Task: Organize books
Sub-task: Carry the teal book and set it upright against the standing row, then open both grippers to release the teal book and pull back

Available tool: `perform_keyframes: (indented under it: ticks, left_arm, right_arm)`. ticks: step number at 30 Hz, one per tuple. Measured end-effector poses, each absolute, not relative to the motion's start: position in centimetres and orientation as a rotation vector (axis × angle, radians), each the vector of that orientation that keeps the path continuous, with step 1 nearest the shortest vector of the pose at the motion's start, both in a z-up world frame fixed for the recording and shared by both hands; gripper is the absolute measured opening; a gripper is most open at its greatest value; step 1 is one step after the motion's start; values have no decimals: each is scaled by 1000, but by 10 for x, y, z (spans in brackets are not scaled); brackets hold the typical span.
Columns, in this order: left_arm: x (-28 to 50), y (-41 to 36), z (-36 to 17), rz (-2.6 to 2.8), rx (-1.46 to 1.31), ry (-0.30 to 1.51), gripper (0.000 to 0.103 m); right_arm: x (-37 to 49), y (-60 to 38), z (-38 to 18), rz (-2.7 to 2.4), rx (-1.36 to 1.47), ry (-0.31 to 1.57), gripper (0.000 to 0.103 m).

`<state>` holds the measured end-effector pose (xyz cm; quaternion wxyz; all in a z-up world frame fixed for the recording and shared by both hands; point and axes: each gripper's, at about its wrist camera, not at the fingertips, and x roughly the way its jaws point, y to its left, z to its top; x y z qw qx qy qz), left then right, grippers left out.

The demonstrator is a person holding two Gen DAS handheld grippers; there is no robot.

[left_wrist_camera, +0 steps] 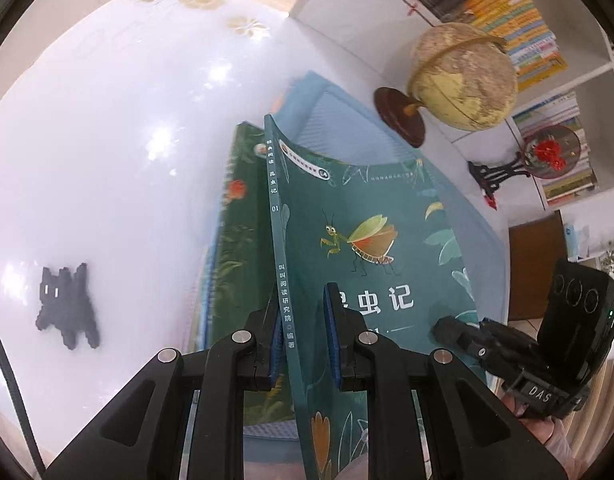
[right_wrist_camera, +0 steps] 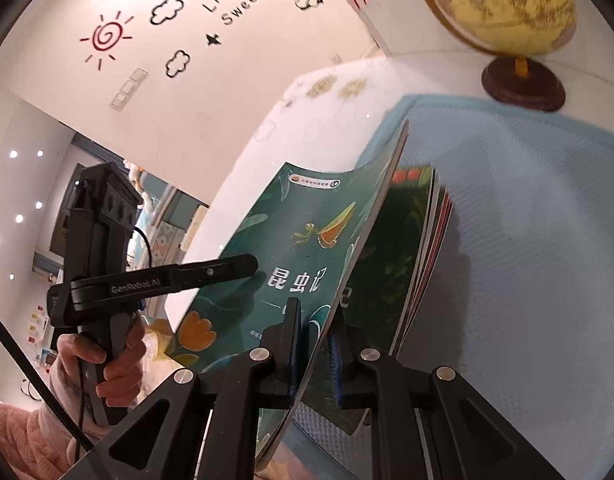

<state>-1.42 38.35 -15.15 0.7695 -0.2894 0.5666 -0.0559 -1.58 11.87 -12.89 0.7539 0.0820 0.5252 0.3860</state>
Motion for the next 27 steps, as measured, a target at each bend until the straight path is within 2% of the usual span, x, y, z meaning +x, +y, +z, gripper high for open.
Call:
perform_keyframes:
  ticks: [20, 27]
  left_arm:
    - [-7, 378, -174, -39, -545, 1305, 18]
    - [-5, 378, -167, 33, -479, 1316, 19]
  right_arm:
    - [-9, 134, -166, 703, 205, 1254, 12]
    - [-3, 137, -169, 644, 198, 1310, 20]
